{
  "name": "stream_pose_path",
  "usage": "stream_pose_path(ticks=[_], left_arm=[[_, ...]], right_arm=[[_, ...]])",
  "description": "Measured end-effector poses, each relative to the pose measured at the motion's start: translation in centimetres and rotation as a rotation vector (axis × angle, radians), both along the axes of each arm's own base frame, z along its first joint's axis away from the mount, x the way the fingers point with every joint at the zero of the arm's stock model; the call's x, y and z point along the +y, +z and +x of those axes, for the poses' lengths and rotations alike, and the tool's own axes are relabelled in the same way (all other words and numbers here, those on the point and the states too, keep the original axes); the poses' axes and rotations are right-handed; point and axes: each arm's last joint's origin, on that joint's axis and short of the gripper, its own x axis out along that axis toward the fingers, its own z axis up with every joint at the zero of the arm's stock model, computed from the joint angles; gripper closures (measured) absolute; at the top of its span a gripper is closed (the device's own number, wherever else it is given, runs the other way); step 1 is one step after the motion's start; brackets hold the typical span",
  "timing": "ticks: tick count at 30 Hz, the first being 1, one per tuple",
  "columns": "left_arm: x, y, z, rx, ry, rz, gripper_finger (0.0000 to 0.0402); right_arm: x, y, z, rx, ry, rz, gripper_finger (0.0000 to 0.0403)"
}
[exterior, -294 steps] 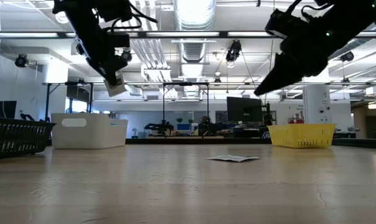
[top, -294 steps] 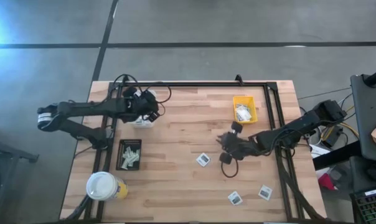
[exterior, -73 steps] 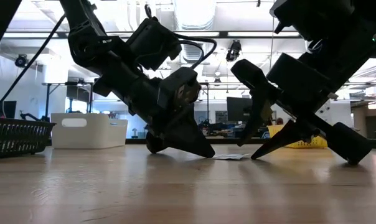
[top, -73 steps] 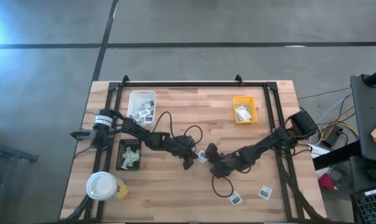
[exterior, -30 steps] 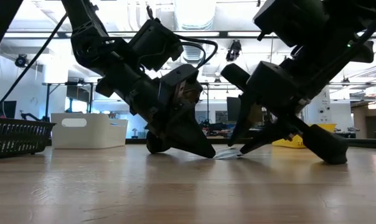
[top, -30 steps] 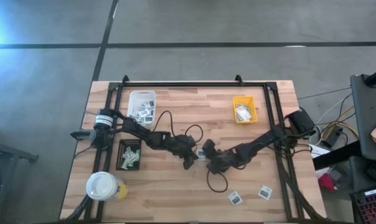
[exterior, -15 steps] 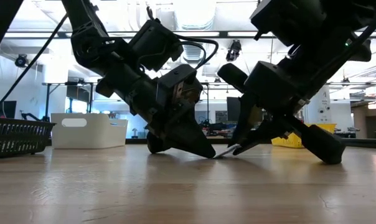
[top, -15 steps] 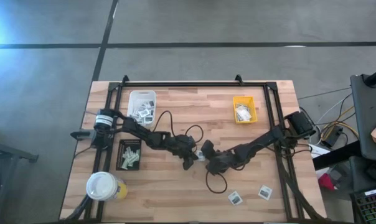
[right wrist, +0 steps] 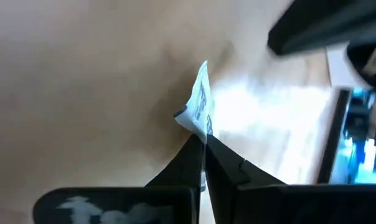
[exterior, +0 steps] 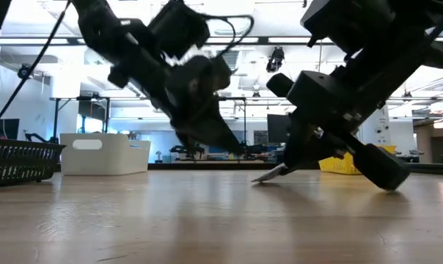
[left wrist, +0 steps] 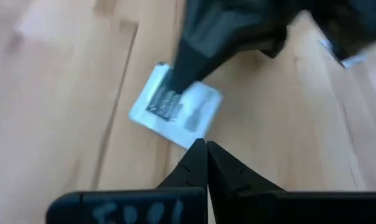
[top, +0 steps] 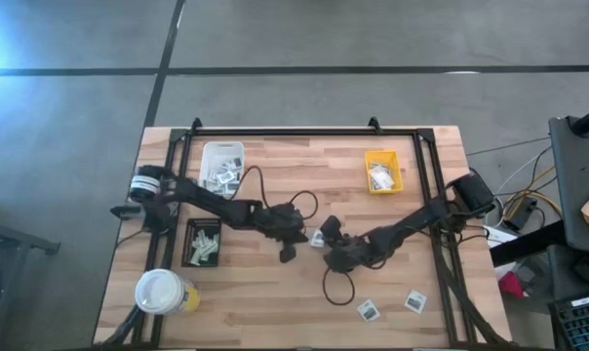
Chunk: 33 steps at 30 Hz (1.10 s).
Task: Pick & Place First Aid Supplies
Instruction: Put the gray towelette pack into the white bin
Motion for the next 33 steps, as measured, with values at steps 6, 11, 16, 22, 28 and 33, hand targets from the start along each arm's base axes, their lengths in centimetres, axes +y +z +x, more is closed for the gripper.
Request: stream_pose_path(ticks=[6, 11, 16, 22, 28, 33], left_arm=[[-0.4, 2.7, -0.6, -0.102, -0.113, 0.157, 0.0401], [-0.6, 3.0, -0.8, -0.120, -0.164, 0.224, 0.0401], [-0.6, 2.9, -0.9, -0.118, -0.174, 0.237, 0.0401], [-0.6, 3.1, -0.8, -0.144, -0.183, 0.252, 0.0401], [-0.6, 3.5, -0.6, -0.203, -0.208, 0.284, 0.0360], [-0.7, 3.8, -0.4, -0.233, -0.204, 0.285, 0.0306]], right_arm=[[-0.3, 1.5, -0.6, -0.051, -0.110, 0.017, 0.0394], [-0.6, 3.6, -1.5, -0.103, -0.202, 0.107, 0.0394], [-0.9, 5.9, -2.4, -0.184, -0.297, 0.236, 0.0394], [-1.0, 8.0, -3.3, -0.243, -0.396, 0.514, 0.0394], [-0.8, 8.4, -3.3, -0.292, -0.510, 0.714, 0.0394], [-0.5, 8.1, -2.9, -0.306, -0.540, 0.776, 0.0394]])
